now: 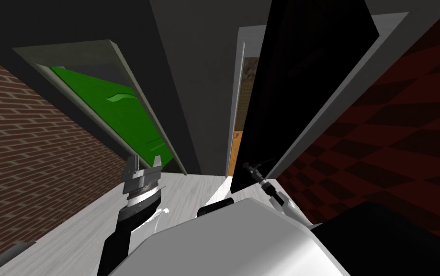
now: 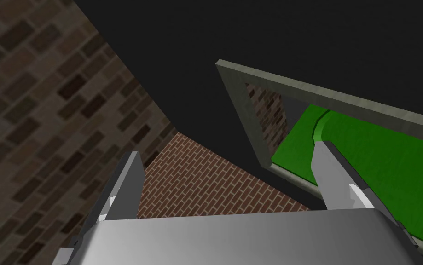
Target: Pull the door open
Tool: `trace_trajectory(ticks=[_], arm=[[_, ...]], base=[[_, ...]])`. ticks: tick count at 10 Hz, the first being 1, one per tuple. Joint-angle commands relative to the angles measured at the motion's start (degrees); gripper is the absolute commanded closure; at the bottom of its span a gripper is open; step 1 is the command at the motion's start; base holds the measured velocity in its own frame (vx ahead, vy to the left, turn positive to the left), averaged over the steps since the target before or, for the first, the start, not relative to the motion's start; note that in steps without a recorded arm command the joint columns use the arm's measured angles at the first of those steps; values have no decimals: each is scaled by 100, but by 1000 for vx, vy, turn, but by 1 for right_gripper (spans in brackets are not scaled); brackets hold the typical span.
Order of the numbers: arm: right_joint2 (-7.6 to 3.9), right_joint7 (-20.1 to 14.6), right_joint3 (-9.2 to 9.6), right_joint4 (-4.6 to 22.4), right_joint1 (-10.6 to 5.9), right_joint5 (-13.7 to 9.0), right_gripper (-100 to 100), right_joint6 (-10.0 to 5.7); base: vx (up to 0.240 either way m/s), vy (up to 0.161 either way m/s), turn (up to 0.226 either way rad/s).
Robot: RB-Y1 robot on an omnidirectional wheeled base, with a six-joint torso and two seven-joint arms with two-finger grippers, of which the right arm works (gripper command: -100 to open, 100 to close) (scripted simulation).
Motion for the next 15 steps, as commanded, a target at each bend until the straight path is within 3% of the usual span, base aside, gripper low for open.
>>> trace_trajectory(ticks=[1, 2, 3, 9, 11, 12, 15], arm=[[-93, -45, -48, 107, 72, 9, 100, -197], [-138, -80, -63, 149, 128, 22, 100, -317], [-83, -69, -20, 122, 87, 29, 100, -235], [-232, -162, -122, 405, 267, 131, 100, -810], [-265, -180, -145, 464, 302, 151, 100, -926], [-221, -184, -101, 438, 282, 163, 100, -870], [-239, -199, -116, 544, 241, 201, 100, -949]], base=[[-191, -88, 178], [-194, -63, 178], [-88, -20, 33], [-239, -108, 208], [-235, -74, 128], [-107, -37, 27], [-214, -93, 196]])
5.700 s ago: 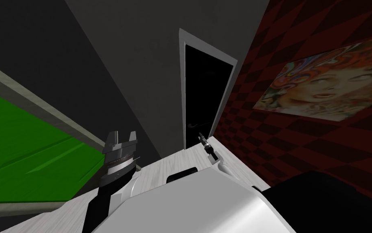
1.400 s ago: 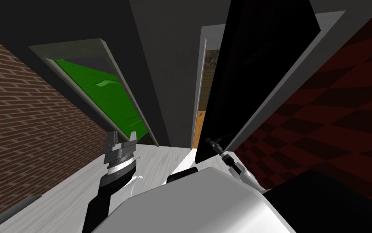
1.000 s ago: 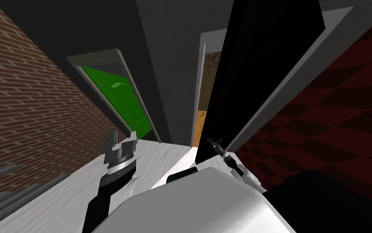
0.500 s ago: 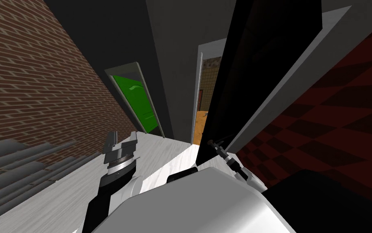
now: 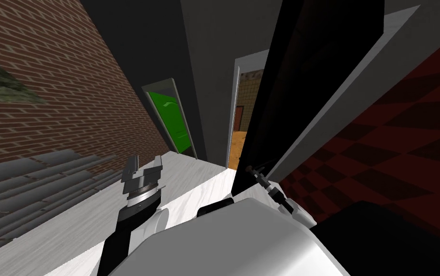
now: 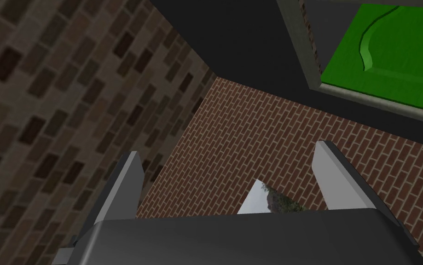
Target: Pull the door open
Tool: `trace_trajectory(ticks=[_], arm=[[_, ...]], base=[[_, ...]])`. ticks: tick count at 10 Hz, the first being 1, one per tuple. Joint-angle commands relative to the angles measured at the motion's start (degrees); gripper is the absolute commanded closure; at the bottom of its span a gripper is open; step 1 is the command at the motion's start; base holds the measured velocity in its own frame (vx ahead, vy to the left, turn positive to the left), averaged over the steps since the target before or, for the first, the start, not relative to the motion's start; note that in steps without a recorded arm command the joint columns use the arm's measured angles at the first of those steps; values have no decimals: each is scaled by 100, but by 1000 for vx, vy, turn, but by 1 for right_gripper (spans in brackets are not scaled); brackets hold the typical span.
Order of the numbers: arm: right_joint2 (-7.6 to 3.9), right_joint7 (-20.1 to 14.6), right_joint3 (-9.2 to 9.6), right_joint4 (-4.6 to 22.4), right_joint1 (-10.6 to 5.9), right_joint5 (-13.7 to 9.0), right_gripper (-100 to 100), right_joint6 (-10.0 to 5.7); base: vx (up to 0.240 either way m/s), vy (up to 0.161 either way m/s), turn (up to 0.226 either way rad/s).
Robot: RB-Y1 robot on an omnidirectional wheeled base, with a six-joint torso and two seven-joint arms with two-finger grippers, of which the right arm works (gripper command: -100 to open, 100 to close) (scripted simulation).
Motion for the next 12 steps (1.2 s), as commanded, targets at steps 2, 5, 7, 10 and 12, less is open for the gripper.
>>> trace_trajectory(ticks=[2, 5, 7, 10, 12], arm=[[-31, 2, -26, 99, -25, 24, 100, -62], [-55, -7, -48, 175, -68, 54, 100, -118], [-68, -12, -61, 217, -92, 70, 100, -150], [-44, -15, -28, 338, -147, 99, 100, -234], [-82, 4, -8, 431, -19, 195, 100, -575]], base=[[-193, -91, 157], [-212, -94, 170], [-196, -84, 149], [-144, -47, 87], [-99, -48, 31]])
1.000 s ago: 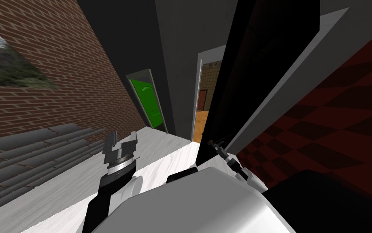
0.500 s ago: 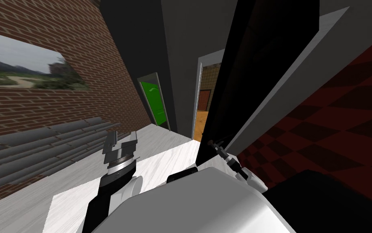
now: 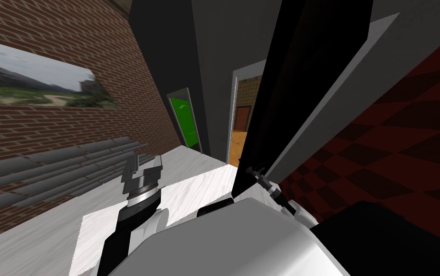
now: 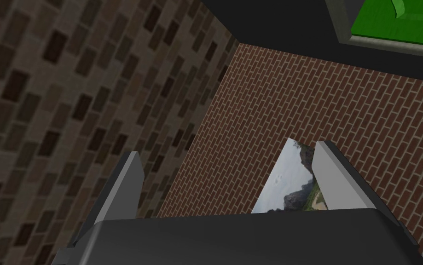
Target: Pull the door open
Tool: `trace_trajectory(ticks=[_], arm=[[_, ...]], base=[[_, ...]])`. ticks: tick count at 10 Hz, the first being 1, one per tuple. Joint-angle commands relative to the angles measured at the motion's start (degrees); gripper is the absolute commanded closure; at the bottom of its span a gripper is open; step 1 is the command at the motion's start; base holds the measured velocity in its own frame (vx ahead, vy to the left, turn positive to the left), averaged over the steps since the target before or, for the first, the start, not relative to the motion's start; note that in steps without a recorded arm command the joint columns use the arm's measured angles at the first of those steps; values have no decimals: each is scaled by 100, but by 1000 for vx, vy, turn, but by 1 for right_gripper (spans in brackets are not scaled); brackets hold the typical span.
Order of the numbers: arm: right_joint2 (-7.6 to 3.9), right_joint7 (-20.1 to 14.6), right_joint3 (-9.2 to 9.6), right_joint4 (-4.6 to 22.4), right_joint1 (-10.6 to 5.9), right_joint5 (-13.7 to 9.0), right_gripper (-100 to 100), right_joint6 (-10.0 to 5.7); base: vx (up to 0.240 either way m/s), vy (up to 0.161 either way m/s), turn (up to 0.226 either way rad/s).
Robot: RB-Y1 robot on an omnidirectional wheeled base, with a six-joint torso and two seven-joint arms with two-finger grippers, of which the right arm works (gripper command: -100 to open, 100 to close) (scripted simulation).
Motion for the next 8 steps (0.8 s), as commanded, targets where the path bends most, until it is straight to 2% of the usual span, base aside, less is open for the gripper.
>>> trace_trajectory(ticks=[1, 2, 3, 5, 8], arm=[[-25, 32, 16, 136, 57, 61, 100, -255], [-42, 39, 20, 168, 104, 94, 100, -378], [-42, 39, 20, 168, 104, 94, 100, -378], [-78, 53, 30, 233, 203, 164, 100, -637], [-130, 73, 43, 326, 344, 262, 100, -1003]], base=[[-116, -67, 24], [-96, -81, 6], [-72, -53, -4], [-65, -42, 14], [-59, -90, 23]])
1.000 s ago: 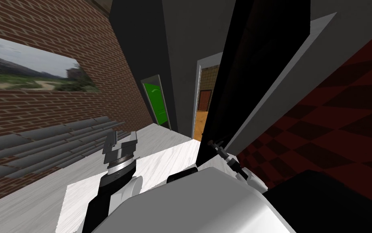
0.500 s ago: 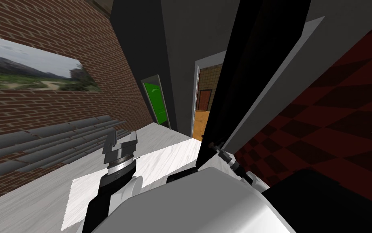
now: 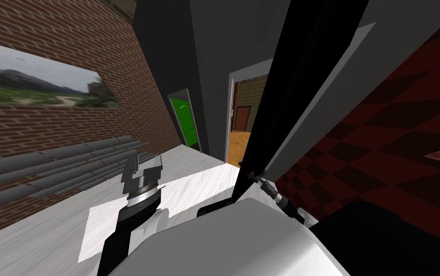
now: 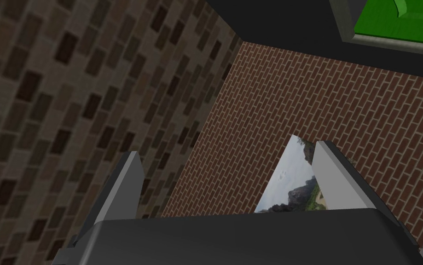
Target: Pull the door open
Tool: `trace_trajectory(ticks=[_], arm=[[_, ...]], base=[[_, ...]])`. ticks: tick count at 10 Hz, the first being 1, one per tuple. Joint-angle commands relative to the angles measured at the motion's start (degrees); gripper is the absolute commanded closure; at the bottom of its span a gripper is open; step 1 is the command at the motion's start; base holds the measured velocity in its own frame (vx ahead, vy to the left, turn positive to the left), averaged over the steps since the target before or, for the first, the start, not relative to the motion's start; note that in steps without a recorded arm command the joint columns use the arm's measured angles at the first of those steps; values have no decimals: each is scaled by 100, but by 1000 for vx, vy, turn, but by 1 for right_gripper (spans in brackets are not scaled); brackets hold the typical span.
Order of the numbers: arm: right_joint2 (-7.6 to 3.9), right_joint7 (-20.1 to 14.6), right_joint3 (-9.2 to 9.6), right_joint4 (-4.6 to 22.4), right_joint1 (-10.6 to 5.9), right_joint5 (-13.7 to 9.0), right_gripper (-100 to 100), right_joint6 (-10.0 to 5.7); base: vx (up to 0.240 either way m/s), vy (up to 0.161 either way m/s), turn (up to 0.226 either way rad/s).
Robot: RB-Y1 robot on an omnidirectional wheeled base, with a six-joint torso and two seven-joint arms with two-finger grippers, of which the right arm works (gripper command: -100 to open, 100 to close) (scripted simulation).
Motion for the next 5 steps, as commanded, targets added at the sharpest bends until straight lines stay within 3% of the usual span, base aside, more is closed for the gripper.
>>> trace_trajectory(ticks=[1, 2, 3, 4, 5], arm=[[-16, -24, -12, -167, 147, 11, 100, -11], [-43, -13, -5, -118, 220, 62, 100, -202], [-53, -10, -3, -101, 247, 80, 100, -271], [-54, -22, -2, -49, 142, 64, 100, -206], [-61, -7, 24, -38, 161, 125, 100, -278]], base=[[-36, -49, 3], [-51, -32, 83], [-44, -33, 91], [-11, -10, 32], [24, 40, -150]])
